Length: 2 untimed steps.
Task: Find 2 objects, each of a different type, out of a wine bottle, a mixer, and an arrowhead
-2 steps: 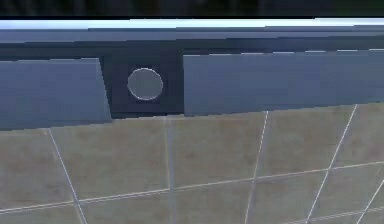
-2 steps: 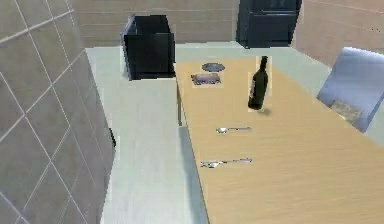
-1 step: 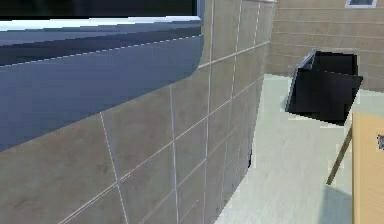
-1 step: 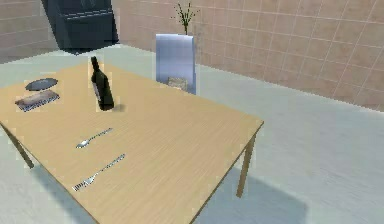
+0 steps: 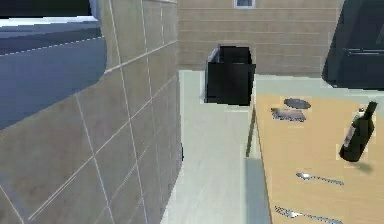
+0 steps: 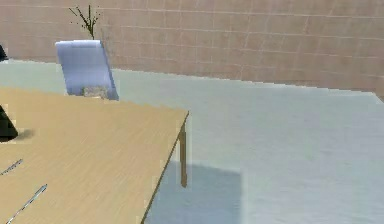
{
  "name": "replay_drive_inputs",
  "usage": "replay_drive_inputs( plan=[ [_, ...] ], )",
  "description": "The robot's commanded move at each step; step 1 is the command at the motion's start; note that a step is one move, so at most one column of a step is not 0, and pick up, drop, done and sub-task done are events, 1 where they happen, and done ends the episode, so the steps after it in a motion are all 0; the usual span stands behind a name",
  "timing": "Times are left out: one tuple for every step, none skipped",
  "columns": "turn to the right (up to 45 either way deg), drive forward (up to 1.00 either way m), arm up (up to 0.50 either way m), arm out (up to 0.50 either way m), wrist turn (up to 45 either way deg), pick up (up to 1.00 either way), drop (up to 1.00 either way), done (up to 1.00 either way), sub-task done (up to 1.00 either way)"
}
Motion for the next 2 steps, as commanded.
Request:
replay_drive_inputs(
  plan=[
    [0.0,0.45,0.0,0.0,0.0,0.0,0.0,0.0,0.0],
    [45.0,0.0,0.0,0.0,0.0,0.0,0.0,0.0,0.0]
  ],
)
